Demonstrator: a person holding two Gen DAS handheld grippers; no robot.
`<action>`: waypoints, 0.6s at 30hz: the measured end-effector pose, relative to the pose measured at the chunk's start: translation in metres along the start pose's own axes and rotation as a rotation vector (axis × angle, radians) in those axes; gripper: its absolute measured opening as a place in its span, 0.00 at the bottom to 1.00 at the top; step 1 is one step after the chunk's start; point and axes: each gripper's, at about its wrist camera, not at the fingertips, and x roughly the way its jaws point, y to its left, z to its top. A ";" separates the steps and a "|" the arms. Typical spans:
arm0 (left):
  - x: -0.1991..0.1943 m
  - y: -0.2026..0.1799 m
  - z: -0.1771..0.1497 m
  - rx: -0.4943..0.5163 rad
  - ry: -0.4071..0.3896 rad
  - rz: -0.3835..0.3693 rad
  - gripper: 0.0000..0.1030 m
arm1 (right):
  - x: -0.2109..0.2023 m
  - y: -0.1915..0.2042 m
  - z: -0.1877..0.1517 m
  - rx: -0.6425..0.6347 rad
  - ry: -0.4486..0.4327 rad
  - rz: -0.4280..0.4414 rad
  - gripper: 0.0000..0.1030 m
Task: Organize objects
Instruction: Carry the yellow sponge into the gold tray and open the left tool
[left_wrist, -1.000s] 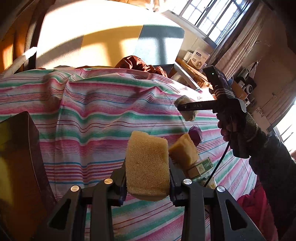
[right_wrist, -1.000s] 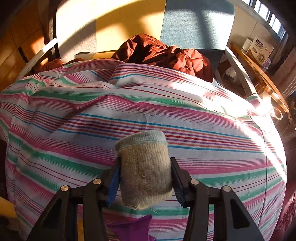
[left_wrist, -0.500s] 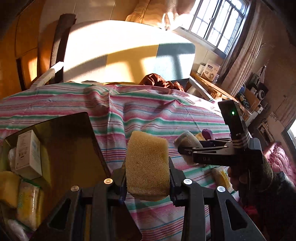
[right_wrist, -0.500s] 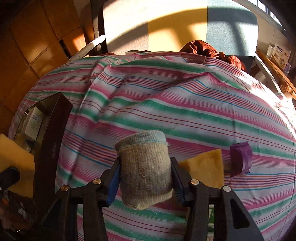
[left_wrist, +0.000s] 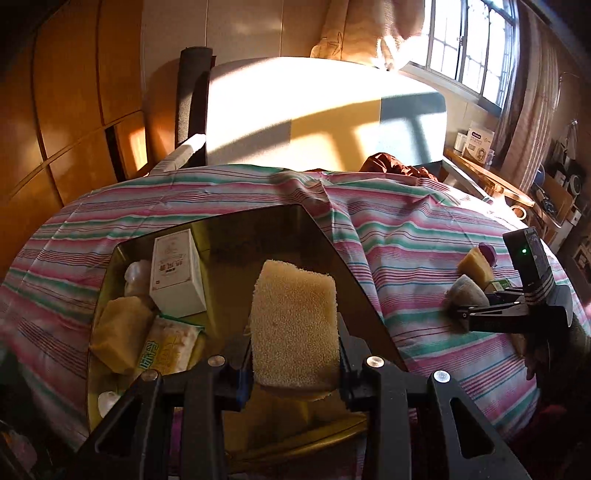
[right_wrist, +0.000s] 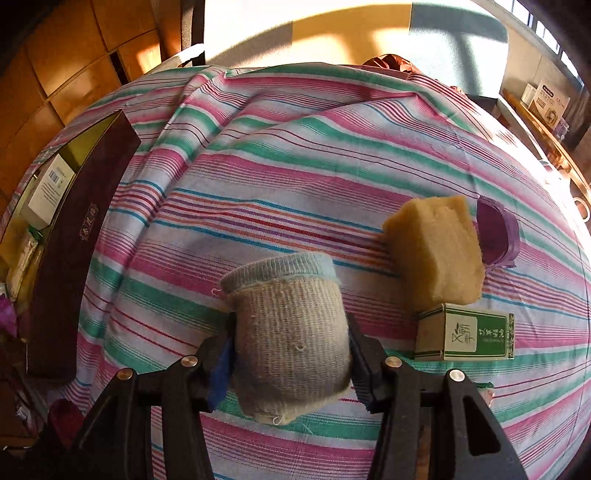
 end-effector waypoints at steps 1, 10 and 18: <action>0.000 0.003 -0.003 -0.003 0.005 0.007 0.35 | 0.000 0.000 0.000 -0.001 -0.001 0.000 0.52; -0.004 0.015 -0.013 -0.017 0.016 0.035 0.35 | -0.001 0.002 -0.003 0.000 -0.024 0.007 0.53; -0.002 0.017 -0.015 -0.012 0.025 0.046 0.35 | -0.001 0.006 -0.002 -0.025 -0.030 -0.010 0.53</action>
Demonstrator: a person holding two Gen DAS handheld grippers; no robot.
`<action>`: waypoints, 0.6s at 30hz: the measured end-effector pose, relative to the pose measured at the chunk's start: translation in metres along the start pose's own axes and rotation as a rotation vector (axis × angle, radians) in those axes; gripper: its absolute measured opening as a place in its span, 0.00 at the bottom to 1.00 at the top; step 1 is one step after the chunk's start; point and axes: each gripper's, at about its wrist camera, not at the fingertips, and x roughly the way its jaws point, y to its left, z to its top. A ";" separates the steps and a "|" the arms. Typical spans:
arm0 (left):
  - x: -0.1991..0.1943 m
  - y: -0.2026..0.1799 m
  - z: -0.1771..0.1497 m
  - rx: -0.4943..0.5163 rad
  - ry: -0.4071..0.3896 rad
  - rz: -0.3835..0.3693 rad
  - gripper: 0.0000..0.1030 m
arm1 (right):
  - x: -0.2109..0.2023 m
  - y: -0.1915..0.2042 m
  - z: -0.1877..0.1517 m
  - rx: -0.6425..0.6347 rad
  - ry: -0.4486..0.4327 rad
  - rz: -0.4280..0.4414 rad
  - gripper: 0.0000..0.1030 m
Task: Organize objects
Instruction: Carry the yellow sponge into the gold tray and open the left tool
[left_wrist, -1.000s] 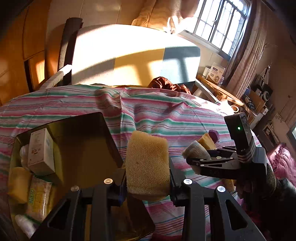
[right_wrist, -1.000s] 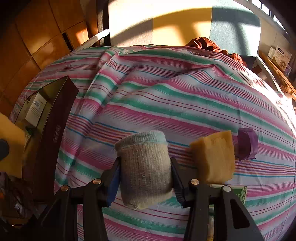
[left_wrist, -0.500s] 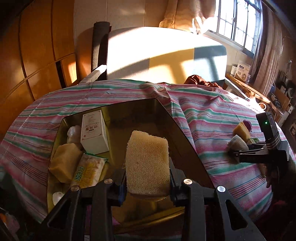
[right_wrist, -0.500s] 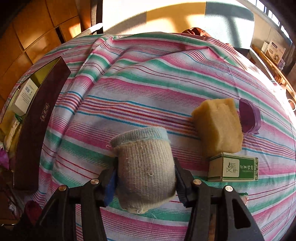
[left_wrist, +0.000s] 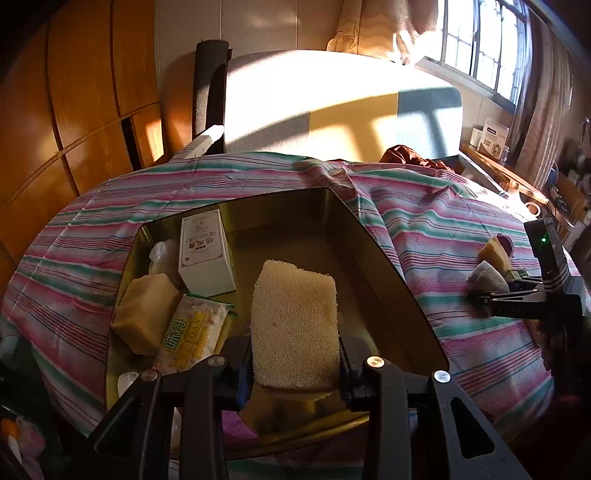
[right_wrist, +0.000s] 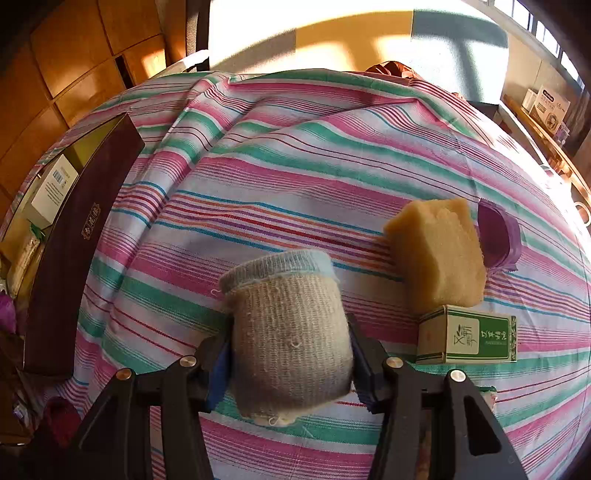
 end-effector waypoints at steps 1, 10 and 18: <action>0.001 0.000 -0.001 0.000 0.004 -0.002 0.35 | 0.000 0.001 0.000 -0.005 -0.001 -0.003 0.53; 0.021 0.036 0.000 -0.209 0.095 -0.156 0.35 | -0.001 0.005 0.001 -0.036 -0.005 -0.020 0.52; 0.056 0.061 0.045 -0.308 0.120 -0.194 0.35 | -0.001 0.008 0.002 -0.056 -0.008 -0.029 0.52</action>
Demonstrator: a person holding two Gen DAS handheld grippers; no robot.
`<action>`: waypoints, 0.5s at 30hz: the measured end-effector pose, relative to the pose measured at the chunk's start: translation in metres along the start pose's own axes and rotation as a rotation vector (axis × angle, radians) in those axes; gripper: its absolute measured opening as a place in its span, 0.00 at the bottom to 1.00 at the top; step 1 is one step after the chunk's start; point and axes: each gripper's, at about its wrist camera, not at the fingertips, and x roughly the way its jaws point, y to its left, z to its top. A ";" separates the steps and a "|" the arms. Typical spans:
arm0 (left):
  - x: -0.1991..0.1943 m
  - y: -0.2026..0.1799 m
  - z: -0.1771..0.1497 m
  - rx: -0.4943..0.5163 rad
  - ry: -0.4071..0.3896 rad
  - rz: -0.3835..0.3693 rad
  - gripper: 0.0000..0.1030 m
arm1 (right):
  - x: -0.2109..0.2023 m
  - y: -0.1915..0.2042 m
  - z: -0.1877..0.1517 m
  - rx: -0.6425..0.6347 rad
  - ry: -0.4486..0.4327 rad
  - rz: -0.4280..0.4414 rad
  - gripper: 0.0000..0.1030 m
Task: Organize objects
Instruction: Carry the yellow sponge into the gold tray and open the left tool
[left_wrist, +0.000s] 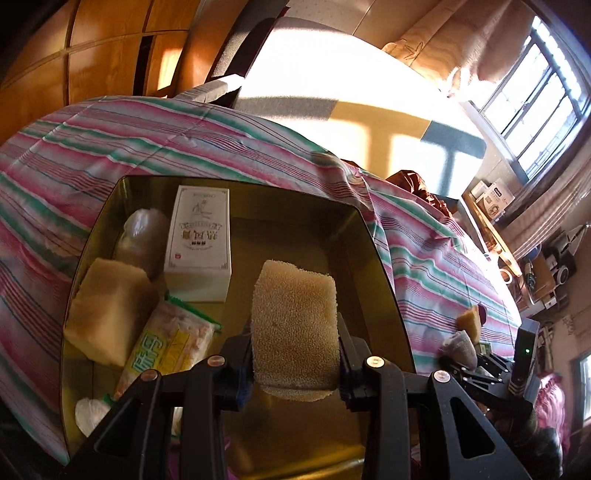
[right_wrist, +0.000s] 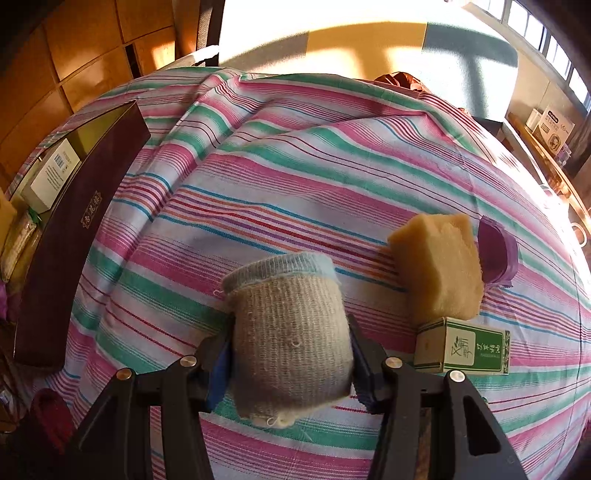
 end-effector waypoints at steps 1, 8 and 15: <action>0.007 -0.002 0.007 0.010 0.001 0.014 0.35 | 0.000 0.000 0.000 -0.001 0.000 0.000 0.52; 0.061 -0.008 0.053 0.085 0.008 0.147 0.36 | 0.000 0.000 0.001 -0.004 0.000 0.000 0.52; 0.094 -0.005 0.069 0.141 0.029 0.250 0.64 | 0.000 0.001 0.003 0.000 0.000 0.004 0.52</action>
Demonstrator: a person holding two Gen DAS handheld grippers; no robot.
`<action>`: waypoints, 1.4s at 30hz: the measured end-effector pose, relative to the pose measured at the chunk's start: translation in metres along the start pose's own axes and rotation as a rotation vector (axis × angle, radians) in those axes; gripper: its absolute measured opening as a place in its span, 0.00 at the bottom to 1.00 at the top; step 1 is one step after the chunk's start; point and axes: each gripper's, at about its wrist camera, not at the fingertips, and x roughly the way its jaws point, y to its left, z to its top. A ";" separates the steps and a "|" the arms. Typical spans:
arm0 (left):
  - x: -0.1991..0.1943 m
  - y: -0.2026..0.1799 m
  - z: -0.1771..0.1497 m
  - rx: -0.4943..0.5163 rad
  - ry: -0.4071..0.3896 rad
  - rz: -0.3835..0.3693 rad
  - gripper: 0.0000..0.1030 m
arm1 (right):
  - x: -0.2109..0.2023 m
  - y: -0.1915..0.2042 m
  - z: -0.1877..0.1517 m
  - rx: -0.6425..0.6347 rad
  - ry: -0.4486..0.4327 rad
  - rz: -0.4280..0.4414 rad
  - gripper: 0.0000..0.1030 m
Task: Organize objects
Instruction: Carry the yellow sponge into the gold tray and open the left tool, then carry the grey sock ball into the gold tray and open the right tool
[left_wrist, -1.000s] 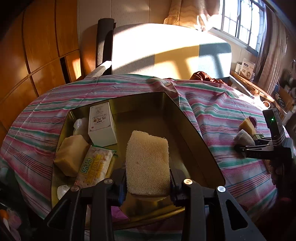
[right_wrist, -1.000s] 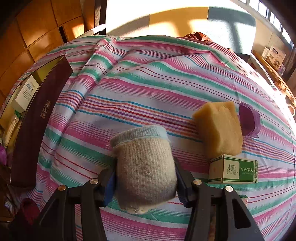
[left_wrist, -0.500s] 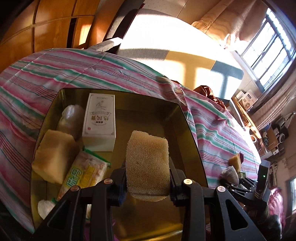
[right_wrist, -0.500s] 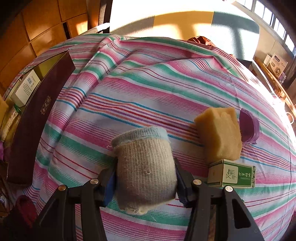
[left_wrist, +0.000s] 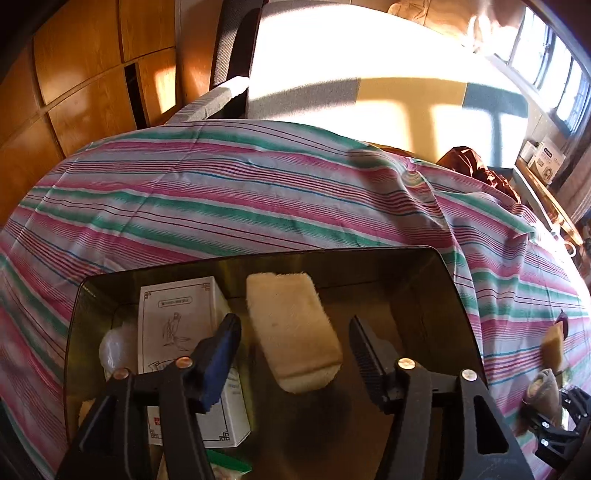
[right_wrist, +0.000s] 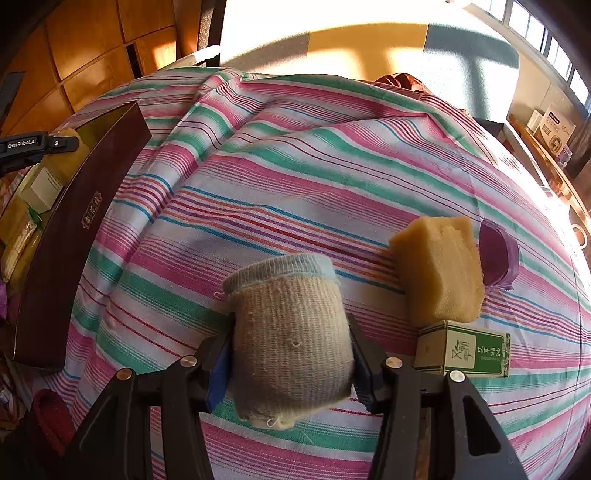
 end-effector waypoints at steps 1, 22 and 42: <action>0.000 0.001 0.001 -0.001 -0.009 0.009 0.66 | 0.000 0.000 0.000 0.001 0.000 0.001 0.52; -0.130 -0.005 -0.086 0.076 -0.249 0.035 0.76 | 0.000 0.005 0.001 -0.016 -0.021 -0.016 0.51; -0.160 0.030 -0.137 0.009 -0.251 0.034 0.78 | -0.014 0.016 0.007 0.116 -0.041 -0.011 0.50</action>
